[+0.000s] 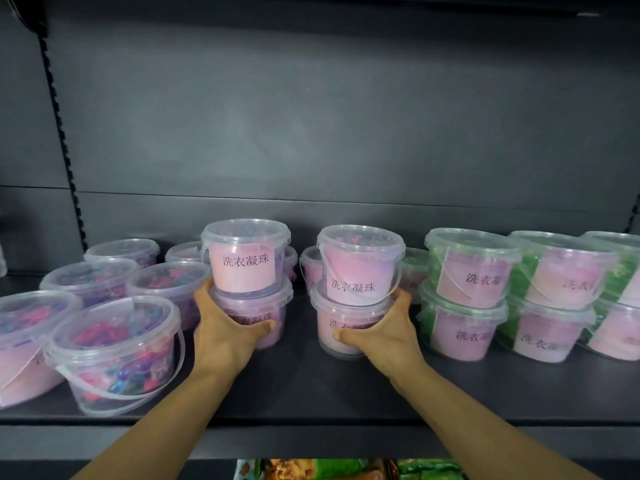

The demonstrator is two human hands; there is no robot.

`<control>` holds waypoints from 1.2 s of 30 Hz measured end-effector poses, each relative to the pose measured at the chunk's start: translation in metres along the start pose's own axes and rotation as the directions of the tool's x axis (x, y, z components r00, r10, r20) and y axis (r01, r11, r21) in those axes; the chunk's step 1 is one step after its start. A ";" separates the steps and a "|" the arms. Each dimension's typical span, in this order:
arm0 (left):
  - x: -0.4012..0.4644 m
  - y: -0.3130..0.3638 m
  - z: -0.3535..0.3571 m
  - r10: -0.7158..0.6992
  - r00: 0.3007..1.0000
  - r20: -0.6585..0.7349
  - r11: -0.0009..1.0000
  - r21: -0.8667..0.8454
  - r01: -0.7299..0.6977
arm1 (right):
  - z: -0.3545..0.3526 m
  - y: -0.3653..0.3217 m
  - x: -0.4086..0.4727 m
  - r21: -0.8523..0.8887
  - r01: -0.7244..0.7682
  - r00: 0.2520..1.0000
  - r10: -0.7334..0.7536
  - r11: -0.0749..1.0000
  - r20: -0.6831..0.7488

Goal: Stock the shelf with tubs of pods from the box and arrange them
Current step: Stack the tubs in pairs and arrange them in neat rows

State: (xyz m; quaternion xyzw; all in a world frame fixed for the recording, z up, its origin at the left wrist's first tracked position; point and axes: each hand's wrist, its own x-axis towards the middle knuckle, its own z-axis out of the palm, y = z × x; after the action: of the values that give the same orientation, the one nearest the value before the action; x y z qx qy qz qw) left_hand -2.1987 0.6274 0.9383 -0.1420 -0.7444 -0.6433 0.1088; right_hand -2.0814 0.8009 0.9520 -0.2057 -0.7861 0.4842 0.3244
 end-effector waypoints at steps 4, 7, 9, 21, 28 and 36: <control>-0.014 0.001 -0.001 -0.099 0.994 0.043 0.995 0.002 0.099 | -0.004 -0.004 -0.003 -0.053 -0.039 0.999 0.041 0.998 0.028; -0.039 0.005 -0.003 -0.079 0.996 0.037 0.997 -0.005 0.079 | -0.014 -0.007 -0.008 -0.140 -0.067 0.992 0.081 0.988 0.095; -0.059 0.014 -0.006 -0.018 0.996 0.085 0.999 0.031 0.015 | -0.027 -0.015 -0.018 -0.209 -0.038 0.989 0.067 0.977 0.133; -0.038 0.127 0.010 0.194 0.887 0.418 0.981 -0.070 -0.181 | -0.139 -0.098 0.005 -0.660 0.485 0.858 -0.459 0.574 0.231; 0.029 0.181 0.045 0.093 0.859 0.504 0.984 0.086 -0.157 | -0.176 -0.112 0.094 -0.687 0.463 0.845 -0.044 0.560 0.533; 0.100 0.178 0.112 -0.232 0.764 0.602 0.796 0.569 -0.206 | -0.196 -0.104 0.144 -0.607 0.460 0.673 0.192 0.648 0.715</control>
State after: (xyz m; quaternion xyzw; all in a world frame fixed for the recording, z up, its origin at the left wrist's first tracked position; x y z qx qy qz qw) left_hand -2.2274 0.7684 1.1208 -0.3060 -0.9013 -0.2826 -0.1190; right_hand -2.0448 0.9689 1.1525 -0.0451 -0.9866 0.1271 -0.0914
